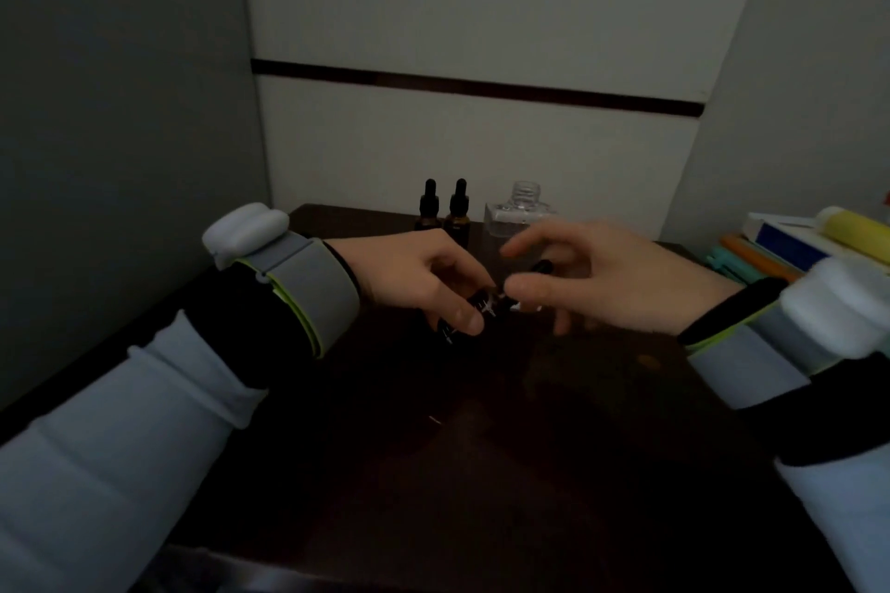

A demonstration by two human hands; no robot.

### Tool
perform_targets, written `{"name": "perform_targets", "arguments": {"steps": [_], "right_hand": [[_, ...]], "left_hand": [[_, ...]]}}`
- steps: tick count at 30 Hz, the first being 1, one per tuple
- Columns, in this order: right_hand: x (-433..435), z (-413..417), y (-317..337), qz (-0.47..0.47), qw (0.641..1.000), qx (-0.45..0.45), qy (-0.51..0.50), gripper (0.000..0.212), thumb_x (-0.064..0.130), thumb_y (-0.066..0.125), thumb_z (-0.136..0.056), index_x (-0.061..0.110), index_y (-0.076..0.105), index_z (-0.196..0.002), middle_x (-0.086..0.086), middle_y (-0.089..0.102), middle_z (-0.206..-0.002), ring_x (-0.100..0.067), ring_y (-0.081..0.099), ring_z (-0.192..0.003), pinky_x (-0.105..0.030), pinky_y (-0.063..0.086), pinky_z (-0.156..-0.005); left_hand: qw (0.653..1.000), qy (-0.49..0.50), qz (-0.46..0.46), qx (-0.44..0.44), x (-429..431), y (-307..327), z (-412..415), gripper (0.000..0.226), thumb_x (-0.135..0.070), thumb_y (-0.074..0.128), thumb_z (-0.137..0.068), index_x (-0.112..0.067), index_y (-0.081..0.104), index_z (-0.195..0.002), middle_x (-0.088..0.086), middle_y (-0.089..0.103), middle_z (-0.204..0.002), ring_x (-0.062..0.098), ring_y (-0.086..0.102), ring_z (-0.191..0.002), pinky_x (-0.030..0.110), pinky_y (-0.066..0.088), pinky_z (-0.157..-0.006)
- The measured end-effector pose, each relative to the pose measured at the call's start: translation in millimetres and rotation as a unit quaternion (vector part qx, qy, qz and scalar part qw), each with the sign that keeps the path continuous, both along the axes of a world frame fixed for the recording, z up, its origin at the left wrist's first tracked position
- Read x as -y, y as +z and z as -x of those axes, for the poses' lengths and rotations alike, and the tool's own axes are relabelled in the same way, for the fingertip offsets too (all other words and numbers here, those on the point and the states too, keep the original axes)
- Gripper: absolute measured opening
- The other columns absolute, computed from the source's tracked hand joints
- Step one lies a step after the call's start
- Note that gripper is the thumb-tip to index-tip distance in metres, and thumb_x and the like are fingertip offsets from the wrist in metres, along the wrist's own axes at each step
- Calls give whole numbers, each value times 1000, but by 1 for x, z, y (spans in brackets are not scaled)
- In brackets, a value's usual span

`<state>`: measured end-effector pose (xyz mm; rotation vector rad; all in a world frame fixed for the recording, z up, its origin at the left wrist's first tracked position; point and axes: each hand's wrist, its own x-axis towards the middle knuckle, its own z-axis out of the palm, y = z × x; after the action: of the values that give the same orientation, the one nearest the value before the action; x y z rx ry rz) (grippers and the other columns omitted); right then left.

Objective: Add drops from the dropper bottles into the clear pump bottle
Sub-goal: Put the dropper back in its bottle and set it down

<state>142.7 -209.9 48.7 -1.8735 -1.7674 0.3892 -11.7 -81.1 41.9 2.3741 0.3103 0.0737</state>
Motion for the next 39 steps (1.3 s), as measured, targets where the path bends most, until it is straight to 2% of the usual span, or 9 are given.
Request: {"name": "perform_targets", "arguments": {"steps": [4, 9, 12, 16, 24, 27, 31, 34, 39], "right_hand": [[-2, 0, -2, -4, 999, 38, -15, 52, 68, 38, -76, 23, 63, -75, 1, 69, -59, -14, 65, -49, -25, 44, -56], [0, -1, -2, -11, 1000, -8, 10, 27, 53, 57, -77, 29, 62, -89, 4, 70, -68, -11, 66, -54, -23, 46, -52], [-3, 0, -4, -26, 999, 38, -5, 46, 66, 44, -74, 24, 62, -73, 3, 64, -52, -8, 60, -44, -22, 43, -52], [-4, -3, -5, -37, 998, -40, 27, 24, 46, 61, -79, 29, 63, -95, 4, 70, -71, -12, 68, -59, -25, 52, -53], [-4, 2, -6, -118, 990, 65, -30, 36, 58, 48, -80, 23, 60, -77, 7, 60, -44, -5, 58, -39, -18, 42, -44], [-7, 6, -9, -153, 988, 17, -27, 31, 56, 52, -79, 27, 62, -83, 7, 62, -49, -6, 59, -41, -16, 43, -44], [-10, 9, -12, -186, 980, -56, -33, 49, 62, 47, -73, 32, 52, -113, 2, 67, -73, -12, 64, -51, -23, 47, -49], [-11, 4, -17, -190, 980, -46, -30, 19, 48, 53, -85, 36, 52, -100, 2, 66, -70, -14, 62, -46, -24, 43, -49], [-14, 6, -23, -149, 989, 26, -1, 3, 36, 54, -89, 37, 53, -86, 6, 65, -65, -8, 60, -44, -26, 45, -50]], "left_hand": [[1000, -7, -4, -9, 1, 0, -1, 22, -9, 67, -83, -20, 65, -102, -7, 63, -79, -2, 59, -68, 20, 48, -66], [1000, -6, 8, 0, -1, 1, 1, 24, -21, 72, -75, -21, 68, -99, -1, 67, -79, 0, 60, -70, 22, 49, -65], [1000, -16, 6, -13, 1, 2, 0, 17, -14, 71, -81, -23, 66, -95, -15, 61, -66, -4, 57, -62, 16, 43, -60], [1000, -5, 24, 8, 1, 3, 1, 26, -26, 67, -75, -17, 68, -100, -6, 67, -81, 1, 61, -71, 20, 47, -65], [988, 64, -111, 84, 7, 6, 5, 21, -26, 70, -82, -17, 70, -101, -6, 68, -81, 3, 61, -70, 18, 45, -65], [980, 81, -156, 94, 6, 9, 8, 21, -26, 72, -81, -21, 67, -101, -12, 64, -79, -3, 57, -67, 11, 42, -61], [955, 174, -145, 192, -14, 15, 18, 25, -20, 72, -81, -16, 65, -104, -2, 64, -90, 6, 58, -79, 20, 48, -72], [911, 283, -116, 275, -38, 10, 23, 27, -16, 71, -82, -11, 63, -108, 1, 63, -95, 11, 58, -86, 12, 45, -76], [884, 390, -77, 245, -72, -16, 12, 35, -19, 74, -79, -8, 60, -110, 8, 64, -103, 20, 60, -93, 32, 48, -89]]}}
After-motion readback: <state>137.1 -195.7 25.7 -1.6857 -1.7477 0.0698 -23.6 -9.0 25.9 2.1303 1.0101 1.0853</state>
